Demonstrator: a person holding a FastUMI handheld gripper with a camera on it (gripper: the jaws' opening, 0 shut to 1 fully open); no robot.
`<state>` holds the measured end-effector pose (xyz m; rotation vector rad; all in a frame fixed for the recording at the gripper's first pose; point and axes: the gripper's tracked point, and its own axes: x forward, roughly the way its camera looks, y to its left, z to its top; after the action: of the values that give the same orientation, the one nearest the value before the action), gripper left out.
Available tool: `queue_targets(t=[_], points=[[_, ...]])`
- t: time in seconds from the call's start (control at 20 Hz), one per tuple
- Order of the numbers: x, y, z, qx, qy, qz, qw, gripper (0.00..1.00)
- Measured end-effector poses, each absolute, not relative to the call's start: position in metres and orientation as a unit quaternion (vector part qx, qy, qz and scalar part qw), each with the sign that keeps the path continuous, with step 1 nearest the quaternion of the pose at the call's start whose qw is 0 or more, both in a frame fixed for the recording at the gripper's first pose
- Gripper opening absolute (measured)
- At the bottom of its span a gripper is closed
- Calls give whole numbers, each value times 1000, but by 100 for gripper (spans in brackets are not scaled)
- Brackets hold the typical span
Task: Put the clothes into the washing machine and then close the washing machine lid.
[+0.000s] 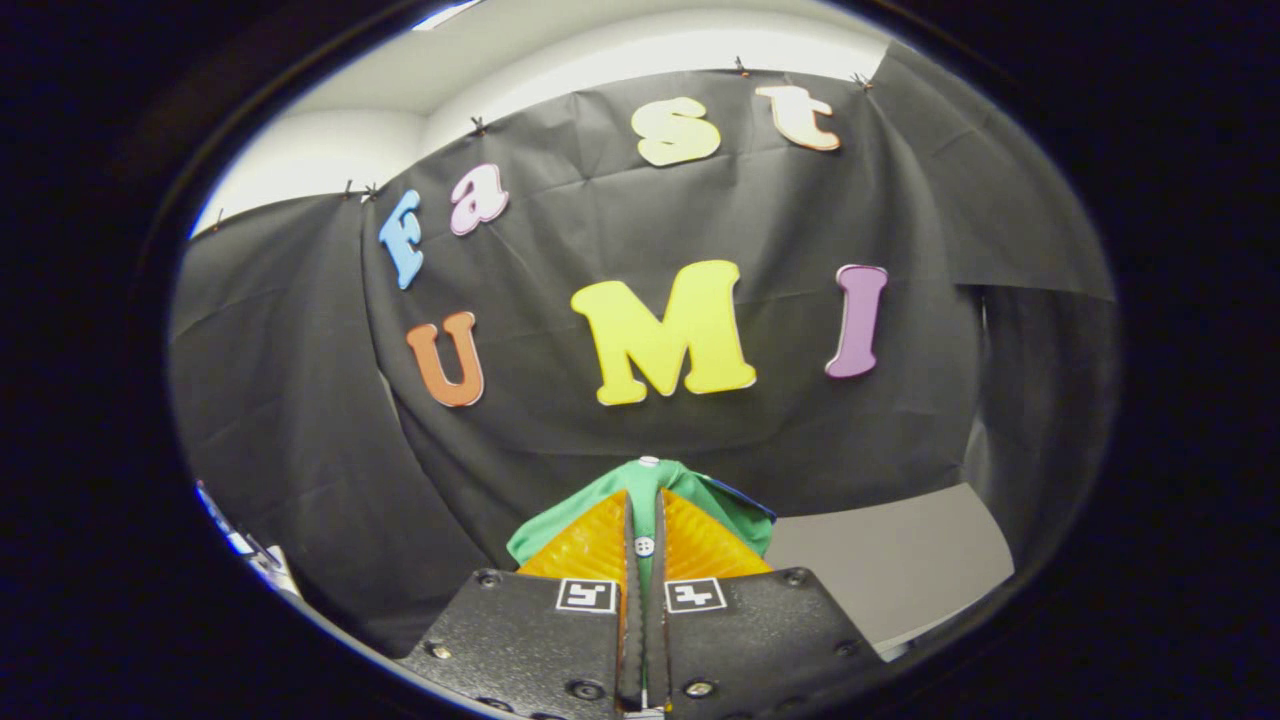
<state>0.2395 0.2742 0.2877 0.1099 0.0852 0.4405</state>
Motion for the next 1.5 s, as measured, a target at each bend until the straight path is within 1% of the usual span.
queue_targets(t=[0.35, 0.8, 1.1, 1.5], points=[[279, 356, 237, 56, 94, 253, 961, 5], [338, 430, 127, 36, 183, 275, 943, 5], [385, 446, 49, 17, 239, 262, 935, 5], [422, 441, -49, 5, 311, 221, 924, 5]])
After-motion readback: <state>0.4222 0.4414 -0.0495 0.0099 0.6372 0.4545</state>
